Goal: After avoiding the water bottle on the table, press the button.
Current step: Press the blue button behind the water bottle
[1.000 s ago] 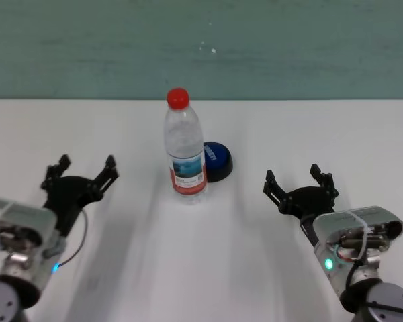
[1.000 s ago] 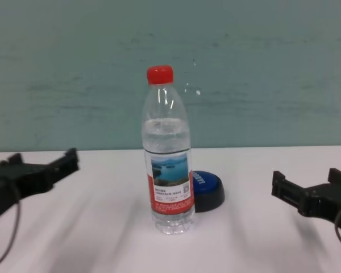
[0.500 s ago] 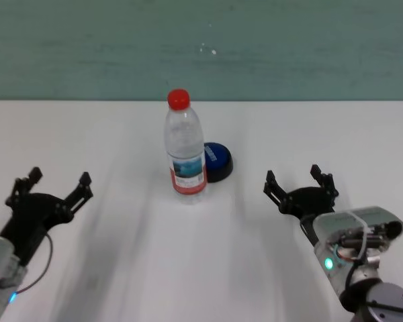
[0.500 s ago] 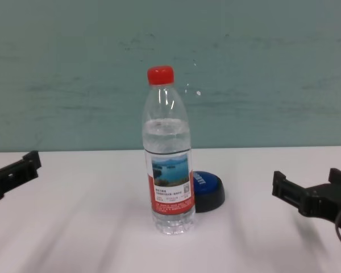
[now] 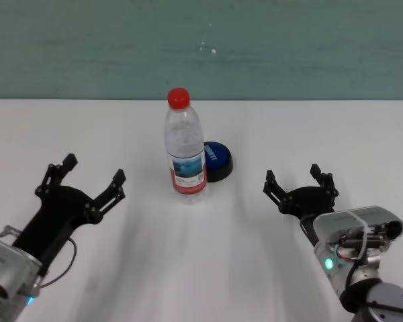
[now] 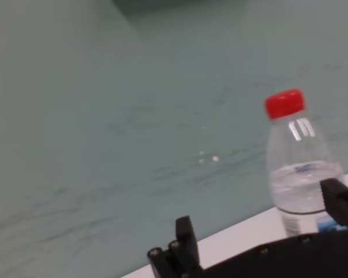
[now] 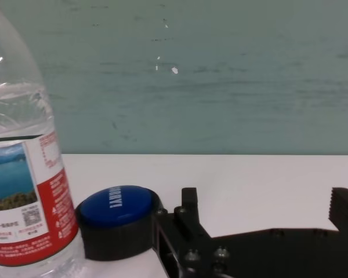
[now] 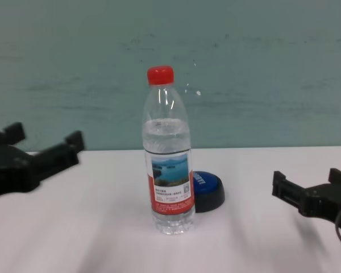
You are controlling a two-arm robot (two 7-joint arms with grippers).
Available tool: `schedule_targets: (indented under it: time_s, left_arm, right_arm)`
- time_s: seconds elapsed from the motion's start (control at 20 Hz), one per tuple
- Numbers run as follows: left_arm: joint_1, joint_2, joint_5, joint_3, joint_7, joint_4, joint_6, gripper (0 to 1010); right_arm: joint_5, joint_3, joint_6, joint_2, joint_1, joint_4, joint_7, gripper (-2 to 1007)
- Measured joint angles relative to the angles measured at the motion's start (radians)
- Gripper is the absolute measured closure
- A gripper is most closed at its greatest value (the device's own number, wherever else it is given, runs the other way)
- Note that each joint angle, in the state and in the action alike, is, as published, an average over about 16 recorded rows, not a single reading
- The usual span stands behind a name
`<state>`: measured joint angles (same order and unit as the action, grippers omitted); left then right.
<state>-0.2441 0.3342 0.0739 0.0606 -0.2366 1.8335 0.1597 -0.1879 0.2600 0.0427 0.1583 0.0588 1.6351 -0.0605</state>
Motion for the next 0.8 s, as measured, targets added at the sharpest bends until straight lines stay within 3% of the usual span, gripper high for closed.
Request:
schedule_targets:
  time_s: [0.3,0.8]
  left_arm:
    - [0.045,0.002,-0.020,0.056,-0.038,-0.051,0.036,10]
    - [0.085,0.016,-0.043,0.110,-0.053,-0.114,0.012,10]
  right_arm:
    - [0.000,0.000,0.000,0.000,0.000,0.000,0.000,1]
    - [0.000,0.000,0.000,0.000,0.000,0.000,0.000,1]
